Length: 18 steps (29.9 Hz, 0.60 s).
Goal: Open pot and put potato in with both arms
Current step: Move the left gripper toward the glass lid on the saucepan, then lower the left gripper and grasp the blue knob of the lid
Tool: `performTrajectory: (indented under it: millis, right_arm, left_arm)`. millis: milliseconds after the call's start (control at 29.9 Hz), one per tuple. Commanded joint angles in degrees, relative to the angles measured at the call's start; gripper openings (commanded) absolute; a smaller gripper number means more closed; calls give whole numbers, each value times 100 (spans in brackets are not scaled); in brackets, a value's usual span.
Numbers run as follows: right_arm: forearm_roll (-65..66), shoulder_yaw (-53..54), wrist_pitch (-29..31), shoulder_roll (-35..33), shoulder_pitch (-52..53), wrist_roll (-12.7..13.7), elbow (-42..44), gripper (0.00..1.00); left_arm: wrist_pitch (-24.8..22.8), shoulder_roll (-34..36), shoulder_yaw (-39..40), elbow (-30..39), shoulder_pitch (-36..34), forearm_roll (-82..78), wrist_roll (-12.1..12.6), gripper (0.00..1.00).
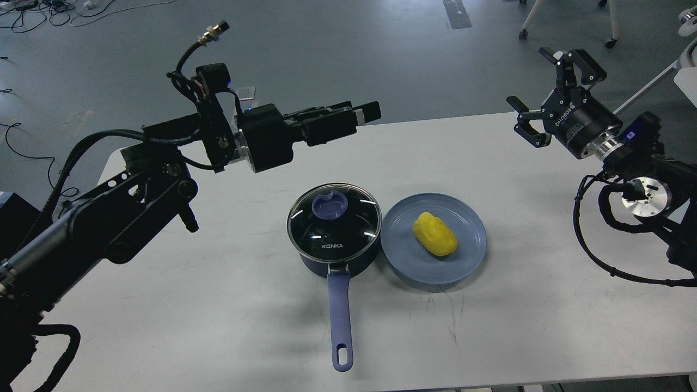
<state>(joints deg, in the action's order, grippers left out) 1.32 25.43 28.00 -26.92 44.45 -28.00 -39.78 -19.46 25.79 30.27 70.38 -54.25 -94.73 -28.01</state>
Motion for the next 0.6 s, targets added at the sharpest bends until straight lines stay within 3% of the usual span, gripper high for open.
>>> performTrajectory:
  millis: [0,100,267,568]
  right_arm:
    - [-1,-12,0,3,-7,0,5,100]
    - [8,-20,0,3,19,0,-4,100]
    - [8,-20,0,3,28,0,-4,100]
    - [8,-29,0,-59,28,0,-4,100]
  left_arm:
    - [346,-4,-794,-15,-287,-888,1,98]
    - [593,-152,-1111,-146,-349,-1731,1,98]
    - [619,-320,-1234,-595,-340,-1953,1,98]
    - [637,-268,-1516,-727,-244,-2243,1,98]
